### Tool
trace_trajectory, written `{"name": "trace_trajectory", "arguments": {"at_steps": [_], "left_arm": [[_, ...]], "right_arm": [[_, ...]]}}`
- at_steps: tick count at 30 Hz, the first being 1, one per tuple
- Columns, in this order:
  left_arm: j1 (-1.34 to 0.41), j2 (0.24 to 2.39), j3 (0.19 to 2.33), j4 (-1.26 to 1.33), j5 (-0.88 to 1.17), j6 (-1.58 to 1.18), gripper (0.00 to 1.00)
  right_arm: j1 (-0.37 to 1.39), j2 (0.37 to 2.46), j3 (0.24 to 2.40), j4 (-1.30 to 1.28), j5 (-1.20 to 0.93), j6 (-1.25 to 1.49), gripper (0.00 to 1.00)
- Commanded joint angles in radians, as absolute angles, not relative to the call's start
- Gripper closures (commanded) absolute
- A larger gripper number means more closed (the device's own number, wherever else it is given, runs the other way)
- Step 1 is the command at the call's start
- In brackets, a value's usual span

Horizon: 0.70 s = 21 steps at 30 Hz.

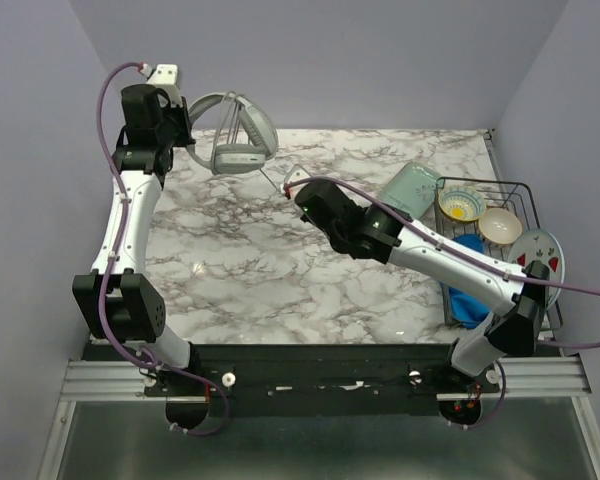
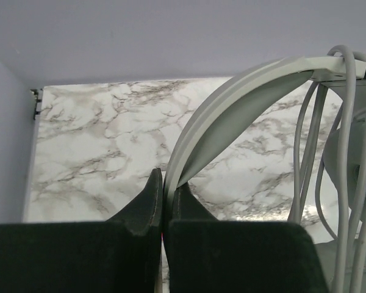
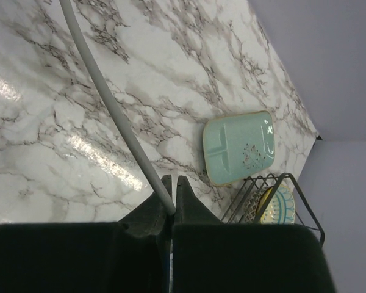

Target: Wrap the headphones

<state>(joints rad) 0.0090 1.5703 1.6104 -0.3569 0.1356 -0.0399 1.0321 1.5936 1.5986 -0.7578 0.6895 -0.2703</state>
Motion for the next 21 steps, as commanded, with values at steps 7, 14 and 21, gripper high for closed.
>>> {"name": "trace_trajectory", "arguments": {"at_steps": [7, 14, 21], "left_arm": [[0.075, 1.516, 1.637, -0.304, 0.413, -0.504, 1.0], [0.074, 1.485, 1.56, -0.239, 0.315, -0.572, 1.0], [0.003, 1.471, 1.408, -0.118, -0.021, -0.258, 1.0]], "right_arm": [[1.087, 1.725, 1.57, -0.551, 0.529, -0.328, 0.99], [1.196, 1.897, 1.788, -0.555, 0.545, -0.42, 0.99], [1.333, 1.927, 2.006, -0.624, 0.603, -0.531, 0.99]]}}
